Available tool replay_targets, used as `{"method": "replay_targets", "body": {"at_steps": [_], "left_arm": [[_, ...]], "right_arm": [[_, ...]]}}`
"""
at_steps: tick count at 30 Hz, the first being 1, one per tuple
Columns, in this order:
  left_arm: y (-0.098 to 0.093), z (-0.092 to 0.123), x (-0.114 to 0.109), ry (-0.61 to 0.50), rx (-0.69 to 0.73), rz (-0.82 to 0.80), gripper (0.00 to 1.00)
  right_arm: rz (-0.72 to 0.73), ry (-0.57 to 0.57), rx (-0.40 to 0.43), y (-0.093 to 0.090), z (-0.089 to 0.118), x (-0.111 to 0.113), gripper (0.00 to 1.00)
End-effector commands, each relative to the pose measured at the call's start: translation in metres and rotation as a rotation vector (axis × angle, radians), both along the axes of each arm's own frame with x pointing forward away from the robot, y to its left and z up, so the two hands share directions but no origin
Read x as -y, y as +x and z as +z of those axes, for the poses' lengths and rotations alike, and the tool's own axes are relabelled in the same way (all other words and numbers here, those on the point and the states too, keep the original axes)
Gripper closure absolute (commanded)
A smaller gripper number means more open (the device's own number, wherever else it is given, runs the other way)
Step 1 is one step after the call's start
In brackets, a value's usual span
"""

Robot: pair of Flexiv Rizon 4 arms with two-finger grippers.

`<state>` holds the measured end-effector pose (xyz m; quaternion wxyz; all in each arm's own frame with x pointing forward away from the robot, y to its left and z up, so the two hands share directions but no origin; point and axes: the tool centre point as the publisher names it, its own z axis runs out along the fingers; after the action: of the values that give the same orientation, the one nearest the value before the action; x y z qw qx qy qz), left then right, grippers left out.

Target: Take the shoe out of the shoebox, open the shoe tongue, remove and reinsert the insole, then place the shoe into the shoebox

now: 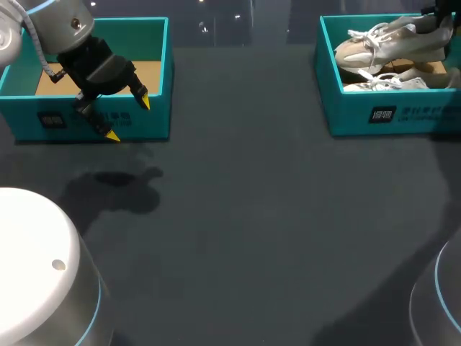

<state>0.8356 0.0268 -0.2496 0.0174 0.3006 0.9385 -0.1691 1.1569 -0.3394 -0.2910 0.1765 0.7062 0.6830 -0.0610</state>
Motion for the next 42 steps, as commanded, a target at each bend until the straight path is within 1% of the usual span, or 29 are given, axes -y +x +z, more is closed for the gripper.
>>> {"method": "replay_targets", "body": {"at_steps": [1,11,27,41,42], "left_arm": [[-0.001,0.000,-0.001,0.001,0.001,0.000,0.00],[-0.001,0.000,-0.001,0.001,0.001,0.000,0.00],[-0.001,0.000,-0.001,0.001,0.001,0.000,0.00],[-0.001,0.000,-0.001,0.001,0.001,0.000,0.00],[-0.001,0.000,-0.001,0.001,0.001,0.000,0.00]], "right_arm": [[-0.002,0.002,-0.026,0.013,-0.010,0.001,1.00],[0.008,0.010,-0.056,0.022,-0.024,-0.004,1.00],[0.015,0.056,-0.108,0.026,-0.050,0.000,1.00],[0.016,0.087,-0.154,0.019,-0.070,-0.002,1.00],[0.016,0.089,-0.155,0.018,-0.071,-0.002,0.98]]}}
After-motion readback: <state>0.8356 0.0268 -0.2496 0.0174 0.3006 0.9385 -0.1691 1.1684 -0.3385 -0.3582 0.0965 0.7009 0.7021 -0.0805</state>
